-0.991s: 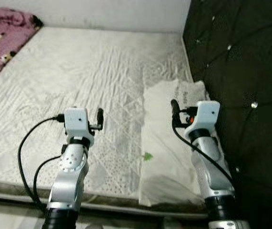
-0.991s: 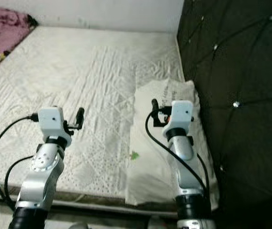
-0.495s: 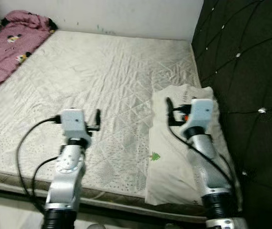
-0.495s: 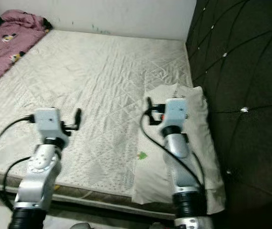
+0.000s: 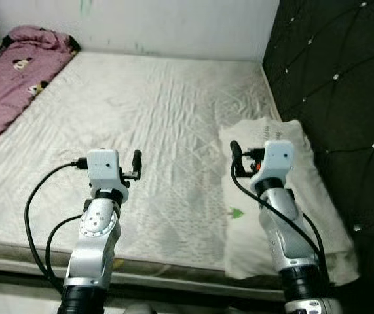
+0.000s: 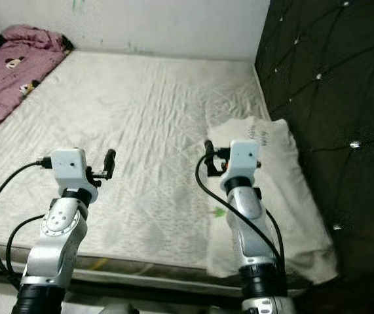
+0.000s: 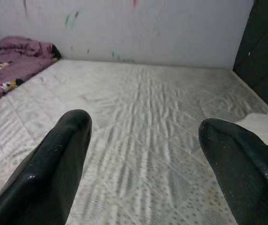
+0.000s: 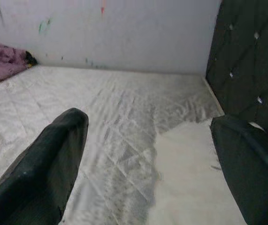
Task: Clean up the room
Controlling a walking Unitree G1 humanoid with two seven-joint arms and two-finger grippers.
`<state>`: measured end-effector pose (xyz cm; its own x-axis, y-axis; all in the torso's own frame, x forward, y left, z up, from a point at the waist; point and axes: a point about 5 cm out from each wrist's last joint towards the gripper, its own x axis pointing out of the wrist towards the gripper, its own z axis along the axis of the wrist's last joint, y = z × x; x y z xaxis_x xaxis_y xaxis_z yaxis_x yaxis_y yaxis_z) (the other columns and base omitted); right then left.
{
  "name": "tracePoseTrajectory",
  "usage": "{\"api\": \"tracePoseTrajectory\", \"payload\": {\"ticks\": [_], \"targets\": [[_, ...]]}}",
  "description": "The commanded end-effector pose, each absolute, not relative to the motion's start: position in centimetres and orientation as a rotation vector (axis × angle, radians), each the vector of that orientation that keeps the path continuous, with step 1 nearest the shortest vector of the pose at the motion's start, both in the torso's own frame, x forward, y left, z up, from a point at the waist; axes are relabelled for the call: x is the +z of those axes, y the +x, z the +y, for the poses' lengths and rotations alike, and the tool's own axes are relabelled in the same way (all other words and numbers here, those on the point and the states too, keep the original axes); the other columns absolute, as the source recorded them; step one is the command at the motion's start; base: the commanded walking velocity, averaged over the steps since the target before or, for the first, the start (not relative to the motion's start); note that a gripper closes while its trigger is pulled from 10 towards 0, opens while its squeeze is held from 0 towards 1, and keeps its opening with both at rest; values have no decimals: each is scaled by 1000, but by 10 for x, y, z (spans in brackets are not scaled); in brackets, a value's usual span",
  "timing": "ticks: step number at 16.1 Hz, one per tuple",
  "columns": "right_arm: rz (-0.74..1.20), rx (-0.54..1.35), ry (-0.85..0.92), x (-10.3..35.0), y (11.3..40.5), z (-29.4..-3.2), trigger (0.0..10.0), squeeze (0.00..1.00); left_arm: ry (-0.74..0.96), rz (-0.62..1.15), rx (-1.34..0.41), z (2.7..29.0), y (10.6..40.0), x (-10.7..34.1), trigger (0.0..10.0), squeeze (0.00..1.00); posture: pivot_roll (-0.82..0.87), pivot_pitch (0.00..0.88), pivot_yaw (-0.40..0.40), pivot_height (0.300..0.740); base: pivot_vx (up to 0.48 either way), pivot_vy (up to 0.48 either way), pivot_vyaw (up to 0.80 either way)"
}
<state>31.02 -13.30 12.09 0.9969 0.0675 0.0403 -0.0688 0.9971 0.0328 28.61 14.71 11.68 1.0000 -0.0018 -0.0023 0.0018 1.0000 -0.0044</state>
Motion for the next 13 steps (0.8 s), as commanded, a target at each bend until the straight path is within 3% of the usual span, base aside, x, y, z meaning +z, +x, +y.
{"api": "tracePoseTrajectory", "payload": {"ticks": [1, 3, 7, 9, 13], "targets": [[-57, 89, 42, 126, 312, -125, 10000, 0, 0, 8, 25, 156, 286, 116, 10000, 0, 60, 0, 8, 740, 0, 480, 0], [-54, 91, 39, 125, 312, -125, 10000, 0, -13, 13, 38, 157, 286, 115, 10000, 0, 61, 0, 7, 740, 0, 480, 0], [-49, 94, 35, 124, 313, -125, 10000, 0, -17, 4, 45, 156, 286, 116, 10000, 0, 62, 0, 5, 740, 0, 0, 0], [-45, 97, 29, 124, 314, -124, 10000, 0, -25, 2, 31, 156, 287, 116, 10000, 0, 62, 0, 5, 740, 0, 452, 0], [-40, 96, 29, 123, 314, -125, 10000, 0, -36, 7, 30, 155, 287, 116, 10000, 0, 61, 0, 5, 740, 0, 480, -800]]}}
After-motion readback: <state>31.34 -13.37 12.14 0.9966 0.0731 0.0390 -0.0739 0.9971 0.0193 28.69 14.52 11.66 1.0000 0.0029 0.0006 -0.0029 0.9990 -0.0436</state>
